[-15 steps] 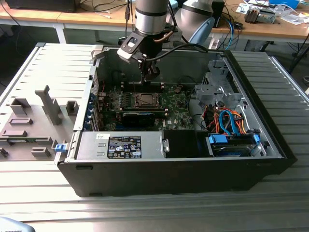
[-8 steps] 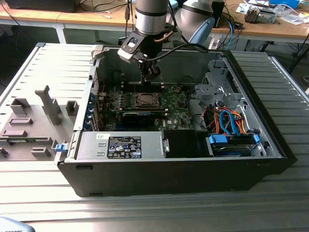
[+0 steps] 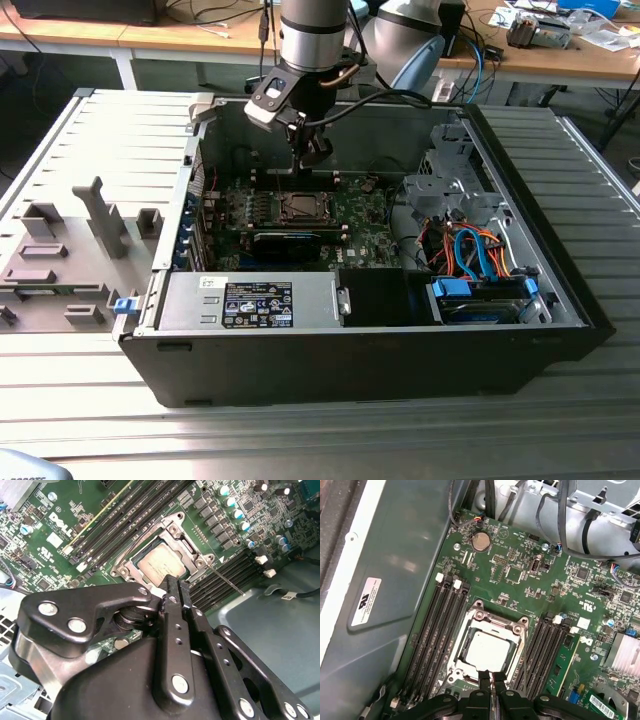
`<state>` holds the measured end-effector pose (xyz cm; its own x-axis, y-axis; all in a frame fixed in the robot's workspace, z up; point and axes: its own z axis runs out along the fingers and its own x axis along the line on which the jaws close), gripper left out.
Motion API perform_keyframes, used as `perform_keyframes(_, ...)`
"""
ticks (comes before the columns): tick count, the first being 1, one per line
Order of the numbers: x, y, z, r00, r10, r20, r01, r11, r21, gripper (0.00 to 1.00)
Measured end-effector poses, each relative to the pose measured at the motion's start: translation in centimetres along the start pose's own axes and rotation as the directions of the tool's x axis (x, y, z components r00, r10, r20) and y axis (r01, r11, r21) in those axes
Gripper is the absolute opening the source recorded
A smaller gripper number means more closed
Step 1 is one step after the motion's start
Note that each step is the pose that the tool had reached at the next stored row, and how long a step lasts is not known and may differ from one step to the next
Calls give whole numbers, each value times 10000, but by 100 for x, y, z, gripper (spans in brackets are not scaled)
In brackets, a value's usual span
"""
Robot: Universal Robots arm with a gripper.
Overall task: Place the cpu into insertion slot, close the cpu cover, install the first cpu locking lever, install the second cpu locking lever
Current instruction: 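Install the first cpu locking lever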
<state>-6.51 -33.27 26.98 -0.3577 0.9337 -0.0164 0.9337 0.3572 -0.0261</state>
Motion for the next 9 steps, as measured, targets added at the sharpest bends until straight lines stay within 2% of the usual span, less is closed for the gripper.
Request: perform_keyframes(9, 0, 0, 0, 9998, -187, 5, 187, 9998, -3, 16)
